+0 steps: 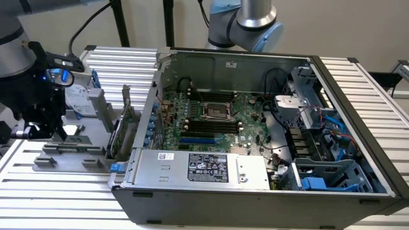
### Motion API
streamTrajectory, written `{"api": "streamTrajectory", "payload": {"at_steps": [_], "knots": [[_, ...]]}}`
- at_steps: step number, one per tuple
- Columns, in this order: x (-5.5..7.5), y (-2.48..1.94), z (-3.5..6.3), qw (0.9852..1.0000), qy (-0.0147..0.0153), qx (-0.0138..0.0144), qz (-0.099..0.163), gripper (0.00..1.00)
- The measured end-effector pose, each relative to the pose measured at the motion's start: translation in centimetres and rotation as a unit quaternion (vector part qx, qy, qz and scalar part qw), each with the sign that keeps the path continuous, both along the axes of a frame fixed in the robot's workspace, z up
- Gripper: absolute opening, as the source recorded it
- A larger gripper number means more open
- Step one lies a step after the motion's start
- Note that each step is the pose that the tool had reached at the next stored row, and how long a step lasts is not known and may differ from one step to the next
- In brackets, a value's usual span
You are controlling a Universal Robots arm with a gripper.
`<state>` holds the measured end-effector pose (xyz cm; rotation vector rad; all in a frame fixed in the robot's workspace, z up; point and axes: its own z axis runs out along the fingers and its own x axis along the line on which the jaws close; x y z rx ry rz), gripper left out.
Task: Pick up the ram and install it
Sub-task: 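Pick up the ram and move it above insertion slot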
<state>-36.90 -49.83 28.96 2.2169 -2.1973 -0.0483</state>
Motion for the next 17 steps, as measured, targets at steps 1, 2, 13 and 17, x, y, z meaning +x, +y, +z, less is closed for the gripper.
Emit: {"api": "streamTrajectory", "payload": {"at_steps": [1,2,13,17], "knots": [[0.3,0.0,0.46,1.0,0.0,0.0004,0.0,0.14],[0.7,0.0,0.9,1.0,0.0,0.0007,0.0,0.14],[5.6,-0.05,5.92,1.0,0.0001,0.0083,0.001,0.14],[7.5,-0.09,7.73,0.9999,0.0001,0.0119,0.001,0.14]]}}
